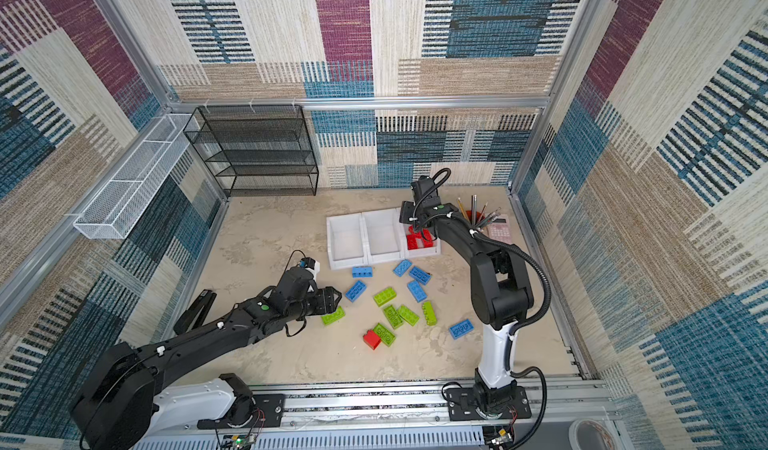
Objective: Sort the legos into containers by color
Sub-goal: 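Carry the red brick with the right gripper into the compartment and release, then withdraw the right gripper while the left gripper moves toward a red brick near the robot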
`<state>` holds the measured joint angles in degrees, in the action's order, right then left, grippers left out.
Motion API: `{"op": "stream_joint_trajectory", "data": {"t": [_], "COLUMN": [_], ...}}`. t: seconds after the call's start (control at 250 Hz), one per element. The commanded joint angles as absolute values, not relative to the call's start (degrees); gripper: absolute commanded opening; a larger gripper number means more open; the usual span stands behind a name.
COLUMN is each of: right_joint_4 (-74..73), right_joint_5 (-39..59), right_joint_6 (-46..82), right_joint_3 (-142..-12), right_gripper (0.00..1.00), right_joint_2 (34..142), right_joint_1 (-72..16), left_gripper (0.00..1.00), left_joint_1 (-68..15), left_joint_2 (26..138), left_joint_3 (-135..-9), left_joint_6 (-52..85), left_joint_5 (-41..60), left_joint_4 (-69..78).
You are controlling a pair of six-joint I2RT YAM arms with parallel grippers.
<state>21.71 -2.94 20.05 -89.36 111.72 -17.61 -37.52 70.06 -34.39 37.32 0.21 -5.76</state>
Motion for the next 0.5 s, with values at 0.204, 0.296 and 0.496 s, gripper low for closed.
{"op": "stream_joint_trajectory", "data": {"t": [0.204, 0.296, 0.496], "right_joint_4": [19.54, 19.35, 17.98], "right_joint_5": [-0.74, -0.58, -0.25], "right_joint_6": [19.82, 19.66, 19.01], "right_joint_3": [-91.43, -91.4, -89.98], "right_gripper": [0.74, 0.78, 0.84], "right_joint_2": [114.5, 114.69, 112.83], "right_joint_1": [-16.52, -16.52, -16.48], "left_gripper": [0.73, 0.73, 0.73], "left_joint_1": [-37.53, -37.53, -37.53], "left_joint_2": [70.79, 70.76, 67.24], "left_joint_3": [-35.07, -35.15, -33.34], "left_joint_6": [36.77, 36.83, 36.92], "left_joint_5": [0.36, 0.25, -0.78], "left_joint_4": [-4.17, -4.36, -3.35]}}
